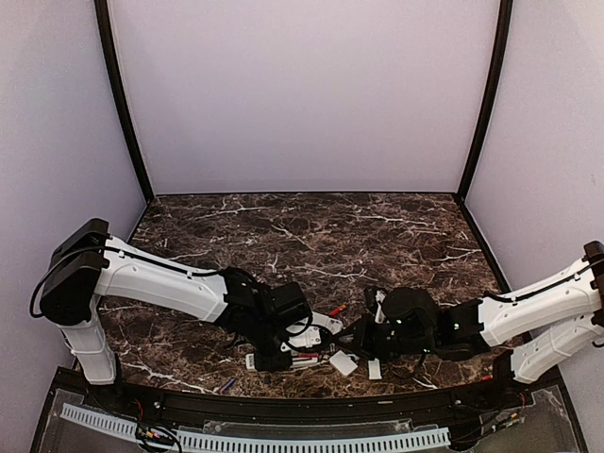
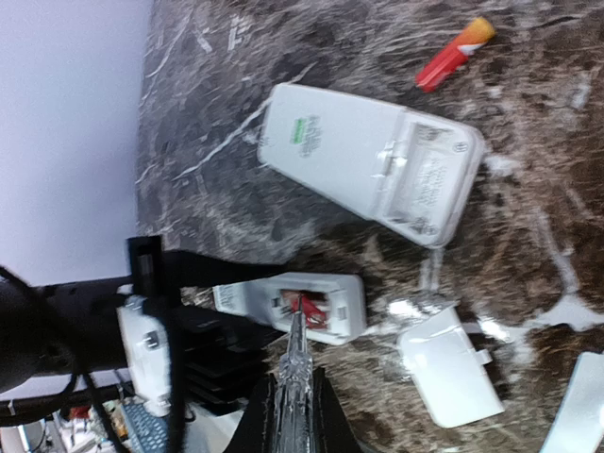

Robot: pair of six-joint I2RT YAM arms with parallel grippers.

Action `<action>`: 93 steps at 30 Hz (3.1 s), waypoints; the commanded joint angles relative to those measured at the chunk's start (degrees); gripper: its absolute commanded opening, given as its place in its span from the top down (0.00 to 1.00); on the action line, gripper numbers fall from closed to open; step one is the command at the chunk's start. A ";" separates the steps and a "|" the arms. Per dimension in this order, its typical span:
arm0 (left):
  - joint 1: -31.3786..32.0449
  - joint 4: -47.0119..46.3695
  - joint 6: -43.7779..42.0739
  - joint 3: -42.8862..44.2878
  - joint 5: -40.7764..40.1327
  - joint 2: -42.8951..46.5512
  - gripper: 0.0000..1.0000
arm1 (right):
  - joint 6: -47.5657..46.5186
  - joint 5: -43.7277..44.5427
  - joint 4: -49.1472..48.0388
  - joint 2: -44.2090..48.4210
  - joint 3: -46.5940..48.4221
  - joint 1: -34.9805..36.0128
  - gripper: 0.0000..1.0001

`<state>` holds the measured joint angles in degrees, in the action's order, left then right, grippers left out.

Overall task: Unload the batteries from the remote control
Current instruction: Remove the battery from the remote control without the battery cover.

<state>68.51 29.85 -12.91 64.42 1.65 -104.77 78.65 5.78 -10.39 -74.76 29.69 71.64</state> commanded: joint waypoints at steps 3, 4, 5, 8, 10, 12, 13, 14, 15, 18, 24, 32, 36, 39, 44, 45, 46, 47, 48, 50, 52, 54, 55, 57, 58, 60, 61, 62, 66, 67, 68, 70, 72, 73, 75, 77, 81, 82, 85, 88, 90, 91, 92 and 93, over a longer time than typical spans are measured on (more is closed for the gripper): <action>0.31 4.16 -1.37 -2.00 1.08 -1.36 0.74 | 1.00 -1.22 -9.04 6.09 0.59 1.17 1.00; 0.31 4.16 -1.39 -1.99 1.08 -1.33 0.74 | 1.00 -0.73 -8.33 7.37 0.36 1.15 1.00; 0.31 4.21 -1.35 -2.01 0.96 -1.38 0.75 | 1.02 -0.21 -7.44 8.07 0.09 1.18 1.00; 0.31 4.24 -1.33 -1.89 0.74 -1.37 0.75 | 1.15 1.30 -2.83 9.66 -0.07 1.31 1.00; 0.31 4.25 -1.21 -1.87 0.57 -1.35 0.75 | 1.36 2.23 -0.42 10.48 -0.43 1.63 1.00; 0.31 4.19 -1.06 -1.78 0.44 -1.33 0.74 | 1.65 3.04 1.60 11.48 -0.85 1.84 1.00; 0.31 4.11 -0.96 -1.70 0.36 -1.16 0.74 | 1.72 3.50 3.44 11.98 -0.82 1.94 1.00; 0.31 4.05 -0.88 -1.68 0.08 -1.06 0.73 | 1.90 3.94 4.80 12.49 -0.78 2.07 1.00; 0.20 3.85 -0.71 -1.74 -0.04 -0.70 0.72 | 1.94 4.23 5.99 12.88 -0.74 2.18 1.00; -0.39 3.38 -0.33 -1.67 0.50 0.59 0.62 | 0.56 4.18 7.82 13.73 -0.35 2.44 1.00; -2.40 1.02 1.18 -1.87 4.00 7.10 0.32 | -0.70 4.50 8.23 14.59 -0.36 4.09 1.00; -7.69 -2.09 9.64 -3.83 11.89 18.45 0.22 | -4.36 7.20 16.07 12.09 6.20 5.81 1.00; -9.17 -5.47 25.75 -8.57 11.27 25.23 0.22 | -5.47 8.60 21.60 8.38 11.03 6.90 1.00; -9.45 -8.44 39.75 -15.22 8.01 31.43 0.21 | -5.49 9.13 25.04 4.73 14.35 7.41 1.00; -9.91 -16.63 61.17 -27.46 7.88 39.19 0.21 | -6.92 9.51 29.29 -0.92 19.99 8.18 1.00; -9.94 -20.17 64.52 -31.03 8.21 40.56 0.24 | -7.35 9.58 30.16 -2.18 21.23 8.26 1.00; -10.08 -21.93 65.87 -32.52 9.21 41.03 0.25 | -7.79 9.63 31.09 -3.16 22.46 8.45 1.00; -10.13 -24.26 67.72 -34.87 9.54 41.33 0.30 | -8.39 9.73 31.87 -4.33 24.02 8.65 1.00; -10.10 -24.77 68.26 -35.50 9.89 41.28 0.34 | -8.76 9.76 32.93 -5.34 25.23 8.85 1.00; -10.21 -25.19 68.65 -36.17 10.16 40.09 0.39 | -9.23 9.96 34.61 -7.25 27.40 9.15 1.00; -10.24 -25.17 68.19 -35.95 10.14 38.67 0.41 | -9.71 10.32 36.05 -9.12 29.31 9.41 1.00; -10.30 -24.27 67.36 -35.27 9.54 37.03 0.43 | -9.91 10.59 37.10 -10.61 30.89 9.60 1.00; -10.39 -23.53 66.64 -34.99 8.88 36.53 0.44 | -9.88 10.64 37.68 -11.39 31.67 9.71 1.00; -10.40 -22.11 65.36 -33.85 7.86 34.88 0.47 | -9.56 10.63 38.76 -12.80 33.33 9.81 1.00; -10.36 -21.41 64.97 -33.09 7.63 33.84 0.49 | -9.43 10.57 39.31 -13.52 34.12 9.91 1.00; -10.40 -20.99 63.99 -32.16 7.43 32.28 0.53 | -9.26 10.55 40.47 -15.15 35.75 10.13 1.00; -10.41 -20.89 63.43 -31.90 7.52 31.79 0.55 | -9.27 10.54 41.18 -16.03 36.57 10.18 1.00; -10.39 -20.49 62.87 -31.31 7.64 30.80 0.56 | -9.35 10.61 42.05 -16.84 37.51 10.27 1.00; -10.41 -18.10 61.48 -29.56 7.08 28.42 0.58 | -9.81 11.11 46.18 -20.17 41.62 10.60 1.00; -10.41 -17.77 61.36 -29.37 6.79 28.19 0.58 | -9.87 11.26 47.10 -20.83 42.46 10.68 1.00; -10.41 -17.31 61.21 -29.16 6.66 27.84 0.59 | -9.92 11.53 47.85 -21.49 43.29 10.75 1.00; -10.34 -16.75 61.10 -29.02 6.39 27.76 0.59 | -10.13 11.92 49.00 -22.41 44.41 10.91 1.00; -10.33 -16.64 61.07 -29.10 6.20 28.13 0.59 | -10.42 12.26 49.59 -23.01 45.27 11.02 1.00; -10.33 -16.70 61.07 -29.23 6.31 28.35 0.59 | -10.45 12.35 49.86 -23.38 45.62 11.06 1.00; -10.33 -16.95 61.14 -29.68 6.76 28.53 0.59 | -10.62 12.51 50.26 -24.16 46.31 11.14 1.00; -10.31 -17.66 61.30 -30.11 7.38 28.50 0.59 | -10.82 12.62 50.98 -24.94 47.02 11.11 1.00; -10.30 -18.31 61.56 -30.94 8.02 28.47 0.60 | -11.10 12.76 52.08 -26.47 48.57 11.24 1.00; -10.30 -18.41 61.63 -31.07 8.19 28.52 0.60 | -11.21 12.76 52.12 -26.73 48.81 11.23 1.00; -10.32 -18.91 61.75 -31.51 8.75 28.58 0.61 | -11.41 12.91 52.26 -27.33 49.35 11.24 1.00; -10.25 -18.92 61.78 -31.63 9.26 28.38 0.62 | -11.48 13.15 52.77 -27.86 50.03 11.18 1.00; -10.09 -18.34 61.77 -31.50 8.93 28.17 0.62 | -11.58 13.41 53.15 -28.21 50.47 11.33 1.00; -9.96 -18.14 61.77 -31.52 8.87 28.15 0.62 | -11.59 13.54 53.35 -28.32 50.68 11.33 1.00; -9.92 -18.19 61.82 -31.59 8.76 28.20 0.62 | -11.66 13.70 53.47 -28.41 50.91 11.30 1.00; -9.79 -18.23 61.89 -31.66 8.84 28.25 0.62 | -11.75 13.80 53.54 -28.50 51.10 11.33 1.00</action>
<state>58.39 10.76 49.10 33.74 10.26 -77.12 67.70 17.82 41.47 -102.21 78.89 82.15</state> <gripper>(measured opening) 0.382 0.090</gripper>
